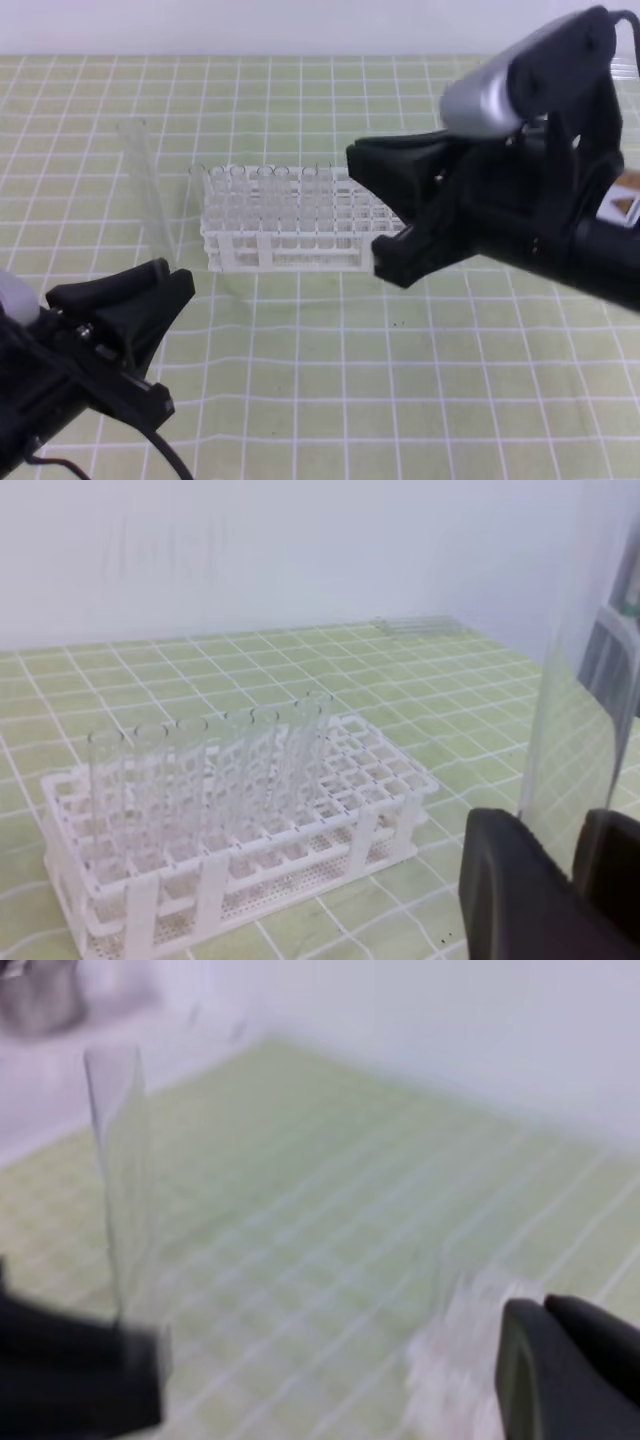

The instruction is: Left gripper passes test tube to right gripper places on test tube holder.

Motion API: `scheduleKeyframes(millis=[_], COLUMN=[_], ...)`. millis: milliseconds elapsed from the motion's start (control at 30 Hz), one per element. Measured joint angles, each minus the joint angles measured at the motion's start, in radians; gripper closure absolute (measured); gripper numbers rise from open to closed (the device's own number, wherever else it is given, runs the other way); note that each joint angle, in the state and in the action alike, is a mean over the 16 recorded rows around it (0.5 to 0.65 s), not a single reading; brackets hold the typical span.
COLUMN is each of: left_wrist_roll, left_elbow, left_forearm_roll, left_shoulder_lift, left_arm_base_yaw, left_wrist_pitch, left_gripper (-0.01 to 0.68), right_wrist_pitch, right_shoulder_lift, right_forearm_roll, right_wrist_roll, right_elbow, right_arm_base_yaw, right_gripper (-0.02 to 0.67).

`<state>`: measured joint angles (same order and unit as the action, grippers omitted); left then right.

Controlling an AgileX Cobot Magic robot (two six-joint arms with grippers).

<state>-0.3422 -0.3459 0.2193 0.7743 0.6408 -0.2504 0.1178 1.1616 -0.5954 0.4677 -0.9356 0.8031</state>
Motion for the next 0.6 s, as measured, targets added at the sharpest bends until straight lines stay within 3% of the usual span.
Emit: scheduleKeyframes(millis=[300, 600], left_wrist_roll=[0.053, 0.080], left_elbow=[0.000, 0.000], left_forearm_roll=[0.005, 0.006], left_shoulder_lift=[0.002, 0.003], left_arm_base_yaw=[0.000, 0.001], left_wrist_pitch=[0.014, 0.056], left_gripper=[0.656, 0.619], right_wrist_pitch=[-0.409, -0.514], right_shoulder_lift=[0.000, 0.000], right_forearm_roll=[0.010, 0.108], right_wrist_roll=[0.062, -0.007], right_elbow=[0.166, 0.233], right_arm_base_yaw=[0.167, 0.226], right_gripper=[0.665, 0.642])
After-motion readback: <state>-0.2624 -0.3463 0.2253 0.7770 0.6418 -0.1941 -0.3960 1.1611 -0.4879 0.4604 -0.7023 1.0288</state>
